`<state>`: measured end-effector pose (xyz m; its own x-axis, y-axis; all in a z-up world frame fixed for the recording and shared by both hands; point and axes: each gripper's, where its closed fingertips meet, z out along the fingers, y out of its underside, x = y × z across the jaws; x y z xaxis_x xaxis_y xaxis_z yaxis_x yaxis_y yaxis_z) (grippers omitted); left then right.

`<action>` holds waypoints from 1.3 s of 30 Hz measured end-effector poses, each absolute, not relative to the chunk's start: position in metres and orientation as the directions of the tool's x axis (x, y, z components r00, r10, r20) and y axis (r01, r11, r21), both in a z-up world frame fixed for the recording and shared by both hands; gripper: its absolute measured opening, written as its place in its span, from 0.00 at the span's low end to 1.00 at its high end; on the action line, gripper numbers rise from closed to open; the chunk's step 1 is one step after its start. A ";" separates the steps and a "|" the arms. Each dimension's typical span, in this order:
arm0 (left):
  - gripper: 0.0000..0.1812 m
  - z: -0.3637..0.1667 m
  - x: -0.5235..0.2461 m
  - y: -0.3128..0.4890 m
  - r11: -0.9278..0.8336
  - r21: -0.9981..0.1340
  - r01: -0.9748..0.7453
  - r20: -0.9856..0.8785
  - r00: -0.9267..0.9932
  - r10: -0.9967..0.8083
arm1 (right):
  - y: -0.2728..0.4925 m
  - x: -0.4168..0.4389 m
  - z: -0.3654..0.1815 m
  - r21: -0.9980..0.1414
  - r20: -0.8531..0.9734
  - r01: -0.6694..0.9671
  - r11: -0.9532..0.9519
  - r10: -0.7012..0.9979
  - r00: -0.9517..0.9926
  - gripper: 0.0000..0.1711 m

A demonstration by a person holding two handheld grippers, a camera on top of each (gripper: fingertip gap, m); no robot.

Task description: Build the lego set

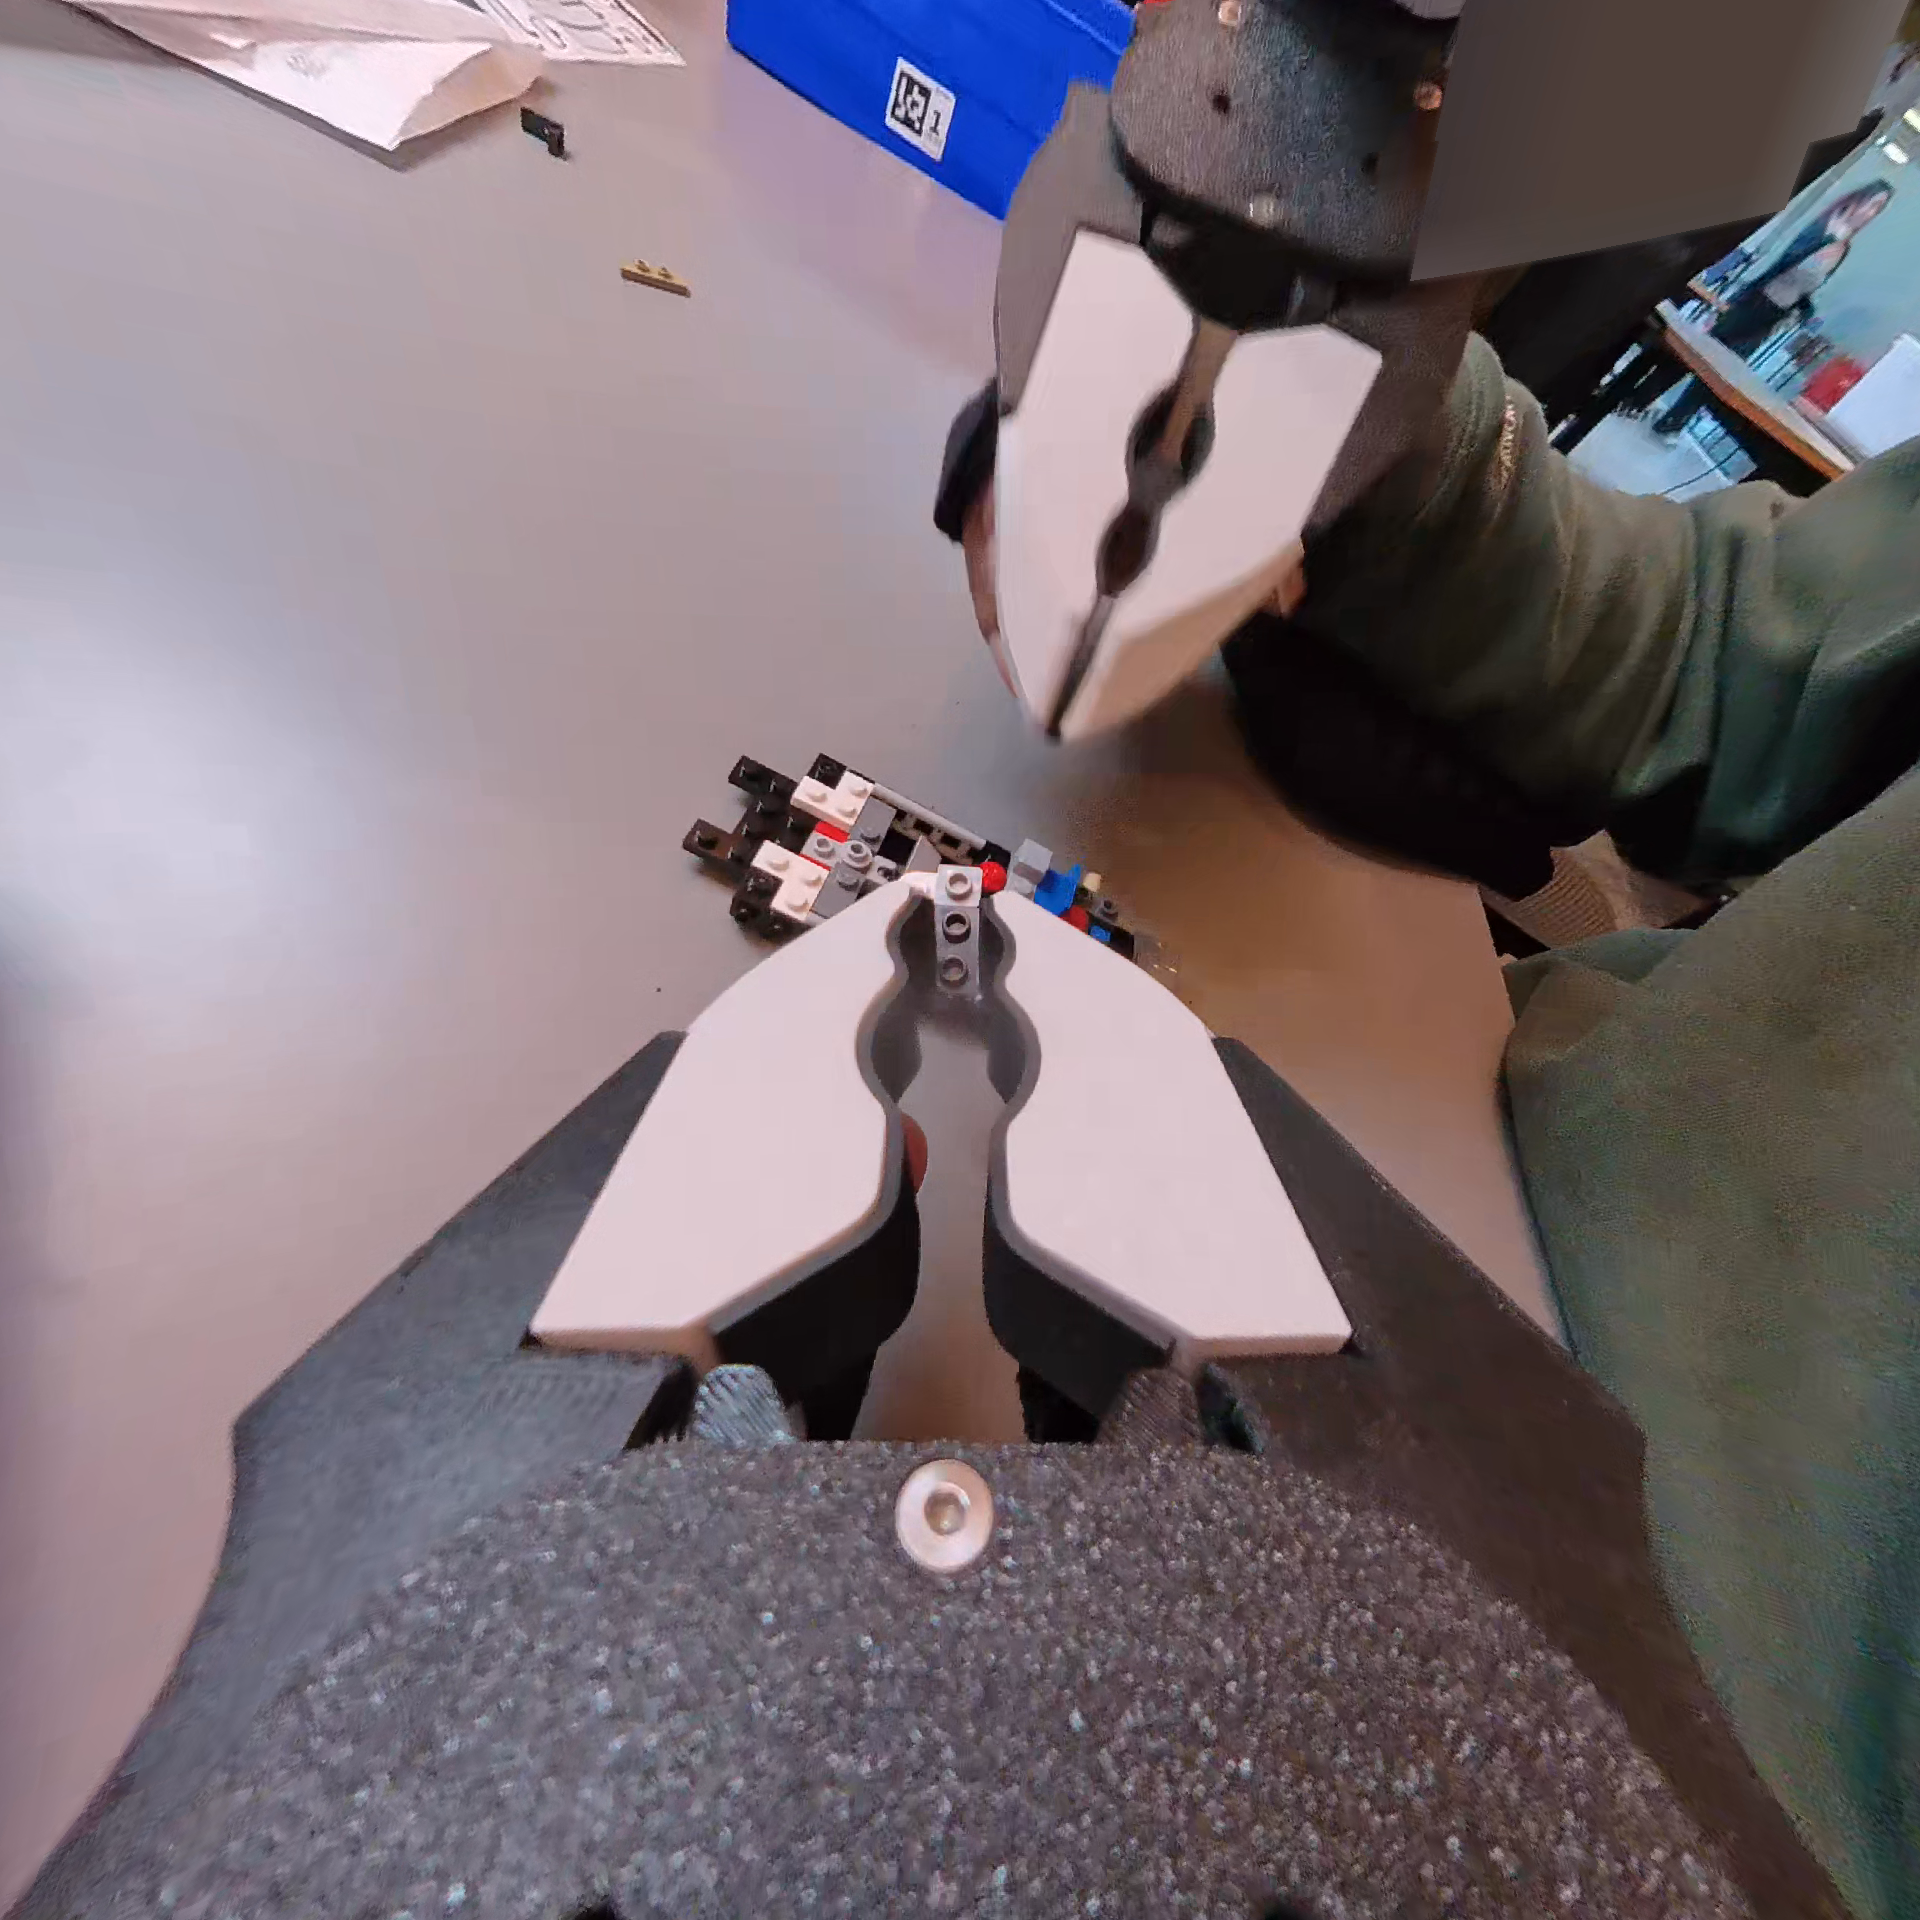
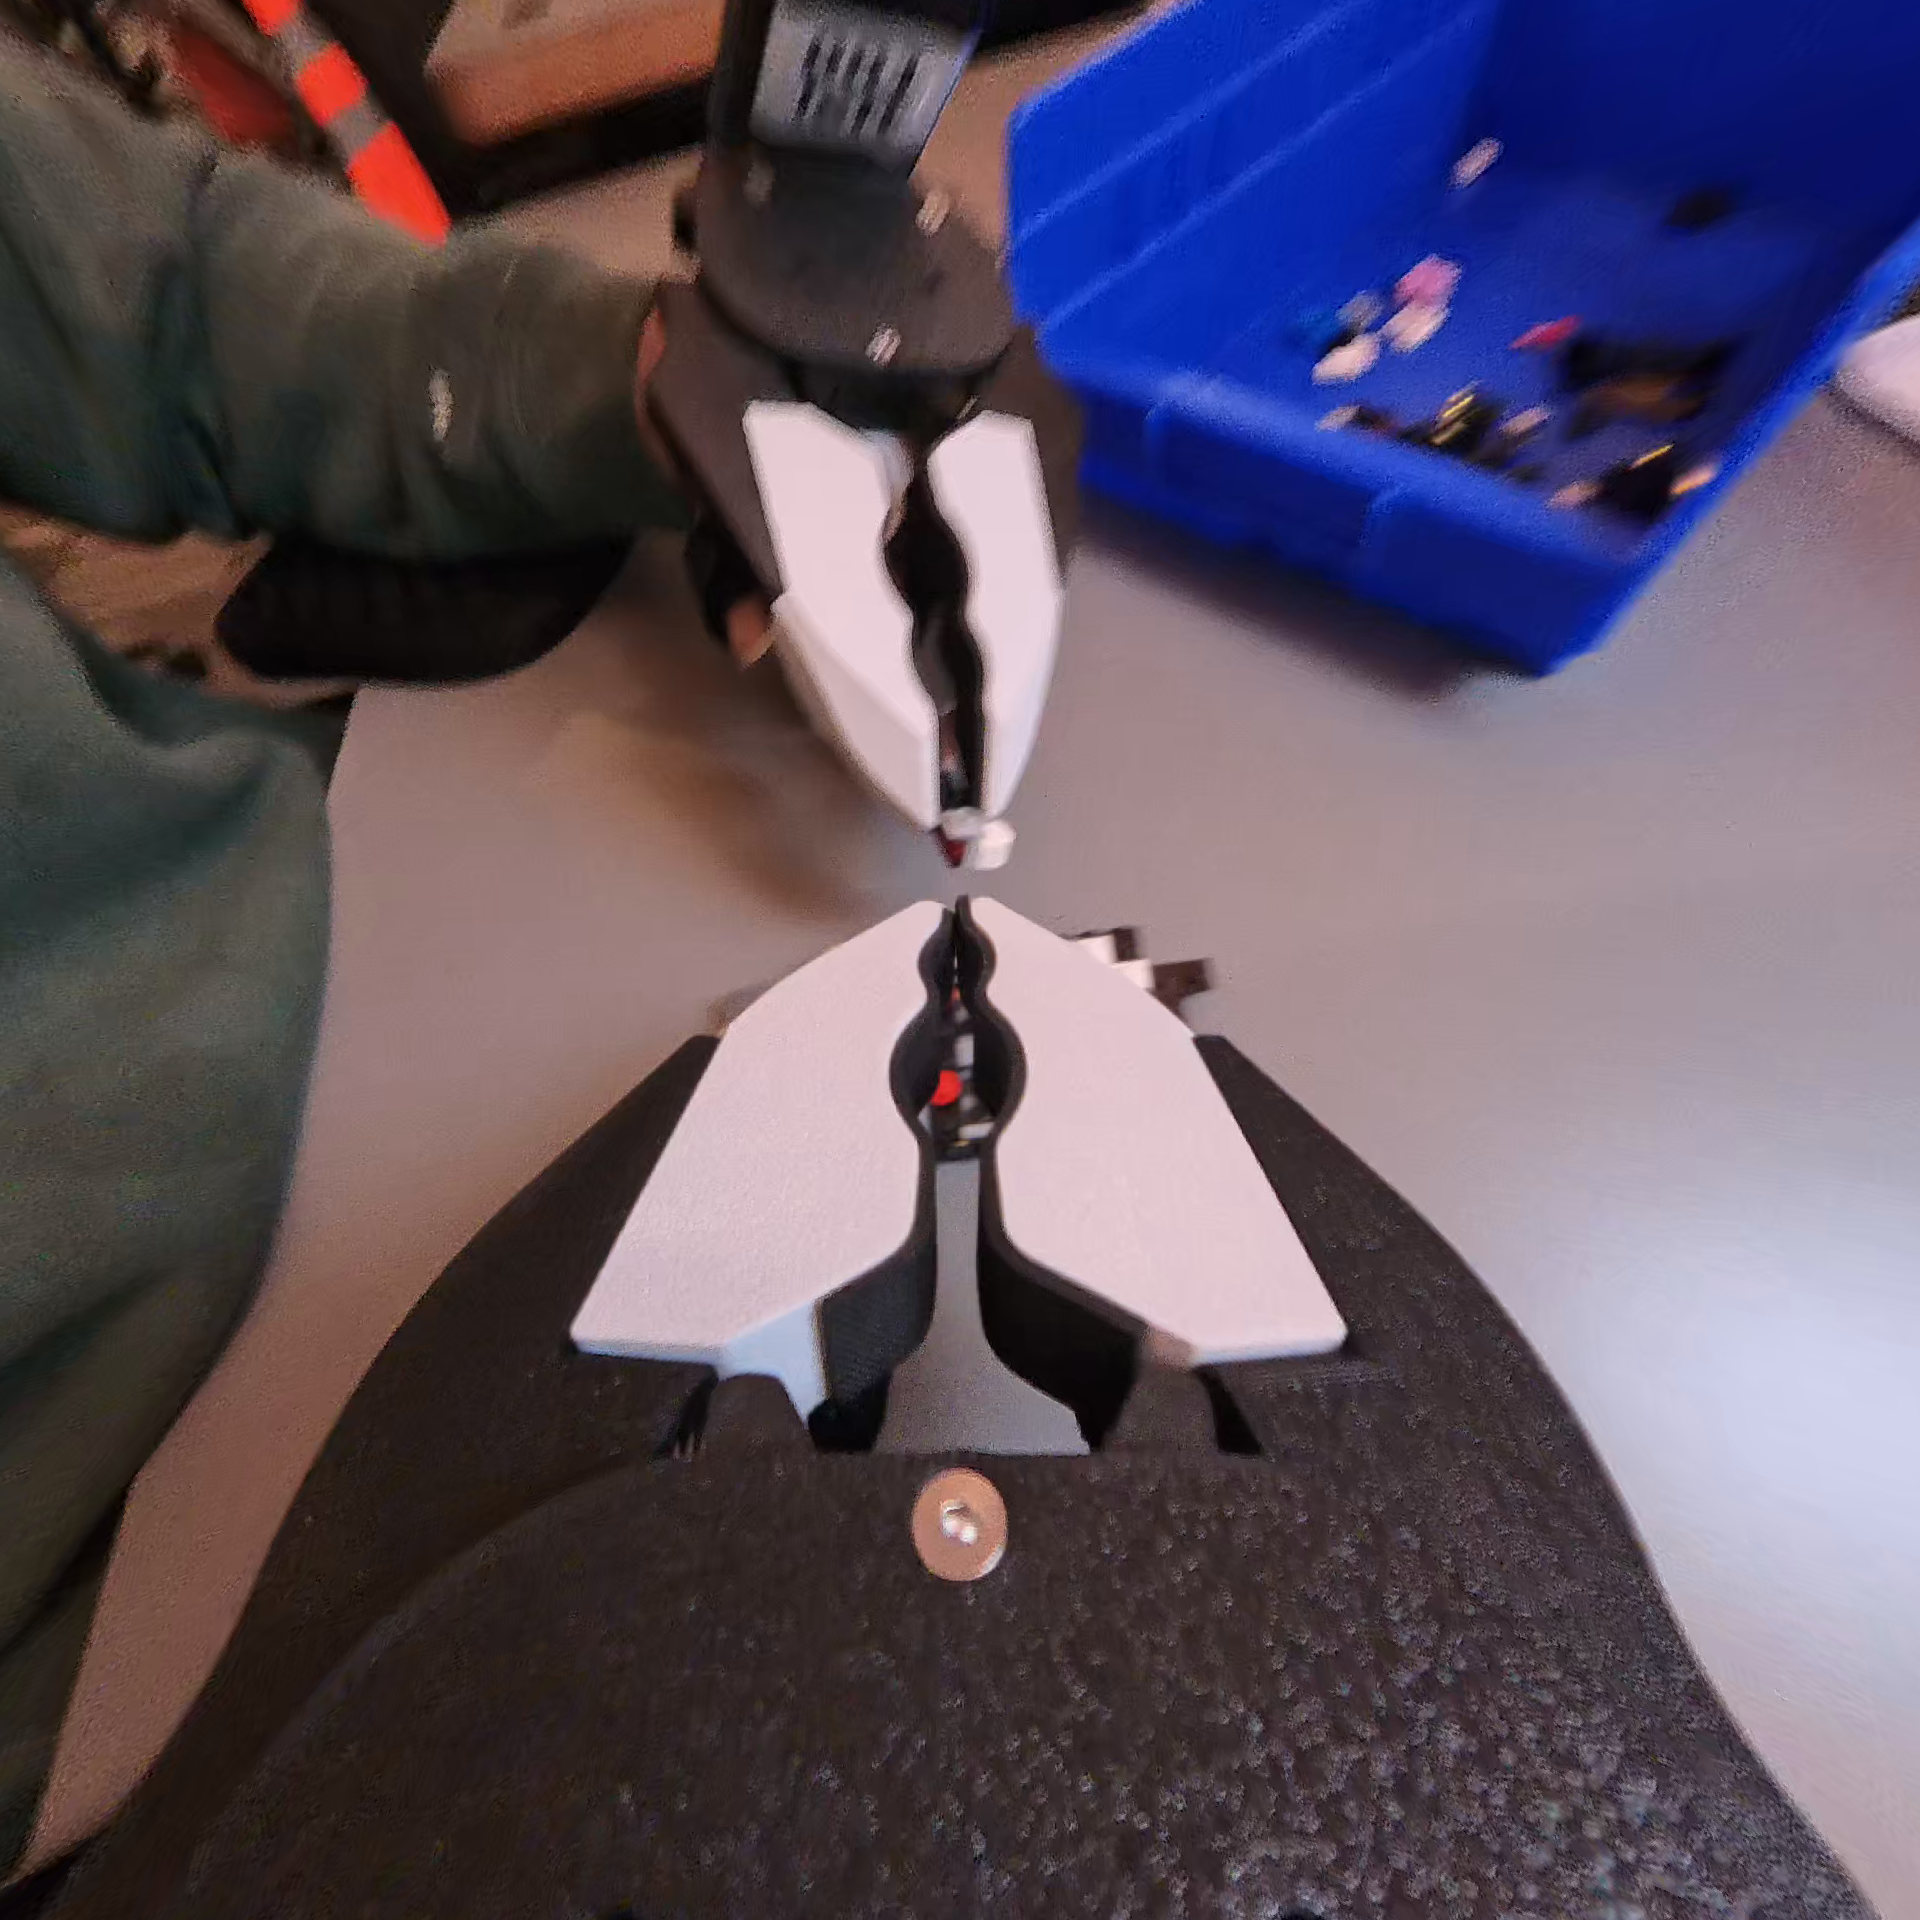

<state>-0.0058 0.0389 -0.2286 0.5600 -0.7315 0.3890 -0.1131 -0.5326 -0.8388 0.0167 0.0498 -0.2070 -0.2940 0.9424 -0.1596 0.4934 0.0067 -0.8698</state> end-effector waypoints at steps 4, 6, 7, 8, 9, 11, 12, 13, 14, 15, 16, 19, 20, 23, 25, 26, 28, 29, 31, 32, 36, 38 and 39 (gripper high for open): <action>0.04 -0.225 -0.007 0.041 -0.518 -0.853 -0.068 0.403 0.544 -0.736 | 0.075 0.013 -0.192 -0.918 -0.145 0.393 -0.058 0.970 -0.196 0.07; 0.04 -0.223 -0.007 0.040 -0.510 -0.859 -0.052 0.408 0.531 -0.742 | 0.075 0.011 -0.195 -0.917 -0.148 0.395 -0.060 0.970 -0.195 0.09; 0.04 -0.220 -0.006 0.039 -0.495 -0.868 -0.045 0.402 0.523 -0.751 | 0.072 0.011 -0.199 -0.912 -0.149 0.408 -0.052 0.966 -0.210 0.10; 0.04 -0.218 -0.006 0.038 -0.478 -0.877 -0.041 0.390 0.519 -0.760 | 0.069 0.010 -0.202 -0.907 -0.144 0.419 -0.040 0.965 -0.220 0.10; 0.04 -0.215 -0.005 0.037 -0.462 -0.886 -0.040 0.378 0.513 -0.770 | 0.066 0.010 -0.205 -0.903 -0.141 0.429 -0.027 0.962 -0.236 0.11; 0.04 -0.210 -0.003 0.036 -0.430 -0.902 -0.031 0.359 0.500 -0.788 | 0.056 0.007 -0.207 -0.902 -0.158 0.431 -0.027 0.949 -0.271 0.11; 0.04 -0.207 -0.002 0.035 -0.418 -0.908 -0.022 0.354 0.493 -0.795 | 0.052 0.006 -0.206 -0.906 -0.170 0.423 -0.034 0.942 -0.288 0.11; 0.04 -0.205 -0.002 0.034 -0.408 -0.913 -0.012 0.352 0.485 -0.801 | 0.047 0.004 -0.205 -0.910 -0.182 0.413 -0.042 0.935 -0.304 0.11; 0.04 -0.202 -0.001 0.033 -0.399 -0.917 0.002 0.351 0.478 -0.805 | 0.042 0.002 -0.204 -0.912 -0.192 0.408 -0.048 0.928 -0.319 0.11; 0.04 -0.199 0.000 0.033 -0.390 -0.921 0.017 0.351 0.470 -0.810 | 0.038 0.001 -0.204 -0.913 -0.198 0.406 -0.050 0.923 -0.331 0.12; 0.04 -0.195 0.001 0.031 -0.378 -0.925 0.029 0.348 0.458 -0.818 | 0.035 -0.001 -0.204 -0.914 -0.194 0.403 -0.045 0.921 -0.337 0.12; 0.04 -0.187 0.005 0.024 -0.320 -0.947 0.029 0.302 0.419 -0.856 | 0.026 -0.003 -0.198 -0.933 -0.169 0.358 -0.026 0.913 -0.372 0.12; 0.04 -0.185 0.007 0.020 -0.296 -0.955 0.025 0.280 0.406 -0.870 | 0.021 -0.002 -0.196 -0.937 -0.168 0.349 -0.021 0.903 -0.397 0.12; 0.04 -0.179 0.010 0.013 -0.221 -0.975 0.011 0.208 0.384 -0.900 | 0.011 0.001 -0.190 -0.947 -0.164 0.321 -0.013 0.878 -0.449 0.09; 0.04 -0.179 0.012 0.011 -0.138 -0.990 -0.043 0.108 0.406 -0.907 | 0.010 0.002 -0.188 -0.953 -0.134 0.304 0.012 0.880 -0.455 0.08; 0.04 -0.180 0.012 0.011 -0.095 -0.992 -0.079 0.052 0.427 -0.903 | 0.011 0.002 -0.186 -0.957 -0.113 0.288 0.024 0.885 -0.451 0.08; 0.07 -0.178 0.011 0.013 -0.045 -0.993 -0.108 -0.009 0.460 -0.888 | 0.016 0.001 -0.183 -0.964 -0.061 0.260 0.056 0.904 -0.423 0.00; 0.06 -0.179 0.011 0.014 -0.052 -0.993 -0.110 -0.006 0.471 -0.882 | 0.019 0.001 -0.179 -0.969 -0.030 0.235 0.073 0.913 -0.407 0.00; 0.04 -0.180 0.008 0.018 -0.067 -0.992 -0.112 0.003 0.494 -0.870 | 0.022 -0.001 -0.176 -0.971 0.009 0.217 0.098 0.926 -0.377 0.00; 0.04 -0.181 0.007 0.019 -0.073 -0.991 -0.109 0.010 0.496 -0.868 | 0.021 -0.002 -0.176 -0.972 0.017 0.213 0.103 0.928 -0.373 0.00; 0.04 -0.178 0.006 0.018 -0.093 -0.992 -0.081 0.042 0.484 -0.874 | 0.021 -0.003 -0.177 -0.971 0.014 0.216 0.100 0.930 -0.368 0.00; 0.04 -0.174 0.008 0.013 -0.121 -0.992 -0.037 0.093 0.437 -0.894 | 0.022 -0.003 -0.172 -0.977 0.020 0.192 0.095 0.932 -0.362 0.00; 0.04 -0.171 0.010 0.009 -0.144 -0.990 -0.005 0.130 0.402 -0.907 | 0.022 -0.001 -0.169 -0.981 0.015 0.173 0.085 0.929 -0.369 0.00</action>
